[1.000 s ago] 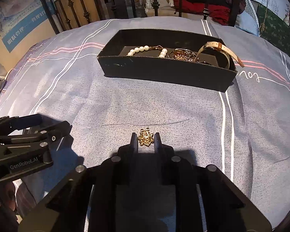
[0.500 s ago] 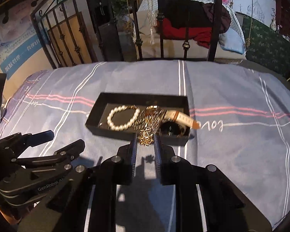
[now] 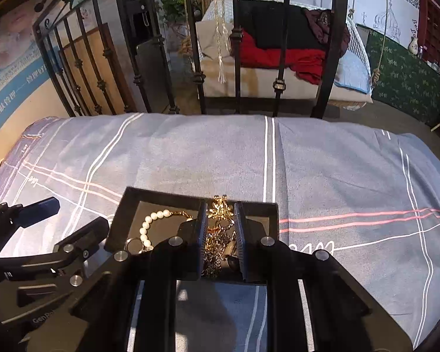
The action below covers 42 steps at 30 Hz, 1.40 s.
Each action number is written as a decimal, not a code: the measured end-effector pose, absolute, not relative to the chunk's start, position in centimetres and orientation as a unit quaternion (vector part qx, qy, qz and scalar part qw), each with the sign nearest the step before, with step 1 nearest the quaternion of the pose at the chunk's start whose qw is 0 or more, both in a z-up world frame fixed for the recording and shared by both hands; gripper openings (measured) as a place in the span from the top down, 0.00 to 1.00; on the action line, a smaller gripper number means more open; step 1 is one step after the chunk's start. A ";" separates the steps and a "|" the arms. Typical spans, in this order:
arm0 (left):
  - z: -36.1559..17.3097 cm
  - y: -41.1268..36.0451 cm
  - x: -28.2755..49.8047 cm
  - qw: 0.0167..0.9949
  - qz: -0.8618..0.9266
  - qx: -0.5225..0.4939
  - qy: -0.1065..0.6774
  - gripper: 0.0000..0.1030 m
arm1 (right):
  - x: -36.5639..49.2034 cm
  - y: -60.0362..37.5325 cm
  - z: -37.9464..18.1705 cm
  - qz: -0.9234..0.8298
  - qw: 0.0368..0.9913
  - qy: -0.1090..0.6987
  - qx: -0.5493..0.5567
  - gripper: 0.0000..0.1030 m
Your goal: Organize jewelry
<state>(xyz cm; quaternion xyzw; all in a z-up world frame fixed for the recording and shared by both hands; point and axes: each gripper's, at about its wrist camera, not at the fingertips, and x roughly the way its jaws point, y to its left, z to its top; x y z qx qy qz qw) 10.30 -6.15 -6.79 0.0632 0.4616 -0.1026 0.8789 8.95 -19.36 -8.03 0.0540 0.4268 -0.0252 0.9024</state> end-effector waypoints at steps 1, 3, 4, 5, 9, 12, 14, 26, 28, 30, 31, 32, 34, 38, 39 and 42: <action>-7.0 -6.1 10.3 0.878 -0.102 0.063 0.463 0.30 | 8.8 -19.3 -8.3 -0.026 0.901 0.430 0.054 0.75; -7.1 -5.9 10.2 0.878 -0.097 0.064 0.465 0.30 | 8.3 -19.4 -8.5 -0.035 0.900 0.432 0.054 0.54; -7.0 -5.7 10.0 0.878 -0.097 0.060 0.464 0.30 | 7.8 -19.6 -8.4 -0.043 0.901 0.429 0.056 0.43; -6.8 -5.4 9.8 0.878 -0.097 0.056 0.465 0.30 | 7.4 -19.8 -8.2 -0.046 0.901 0.427 0.059 0.34; -5.4 -4.9 7.8 0.882 -0.100 0.054 0.456 0.29 | 4.4 -20.6 -6.4 -0.058 0.904 0.417 0.074 0.22; -3.7 -4.7 5.0 0.890 -0.103 0.061 0.439 0.18 | 0.7 -20.1 -4.6 -0.069 0.910 0.404 0.060 0.17; -2.5 -4.5 2.9 0.896 -0.095 0.076 0.426 0.11 | -1.4 -19.8 -3.6 -0.076 0.913 0.397 0.056 0.16; -0.8 -0.9 -3.5 0.896 -0.076 0.070 0.433 0.06 | -9.5 -17.6 -1.9 -0.099 0.918 0.378 0.069 0.08; -0.4 -0.1 -3.9 0.895 -0.073 0.057 0.436 0.06 | -10.1 -17.1 -1.6 -0.093 0.918 0.379 0.071 0.08; 0.0 0.6 -4.1 0.895 -0.073 0.047 0.438 0.06 | -10.6 -16.6 -1.2 -0.092 0.920 0.377 0.063 0.08; 0.2 0.9 -4.2 0.896 -0.074 0.042 0.437 0.06 | -10.9 -16.2 -1.0 -0.090 0.921 0.375 0.059 0.08; 0.5 1.1 -4.3 0.897 -0.074 0.039 0.435 0.06 | -11.1 -16.1 -0.7 -0.089 0.922 0.374 0.056 0.08; 0.8 1.4 -4.6 0.898 -0.071 0.036 0.433 0.06 | -11.4 -15.5 -0.3 -0.088 0.924 0.370 0.049 0.08; 1.3 2.0 -4.9 0.900 -0.069 0.030 0.430 0.06 | -11.9 -15.3 0.3 -0.091 0.926 0.363 0.047 0.08; 1.4 2.1 -5.0 0.901 -0.069 0.028 0.428 0.06 | -12.0 -15.4 0.5 -0.091 0.927 0.361 0.050 0.08; 1.5 2.3 -5.2 0.902 -0.069 0.026 0.425 0.06 | -12.2 -15.5 0.8 -0.094 0.927 0.358 0.053 0.08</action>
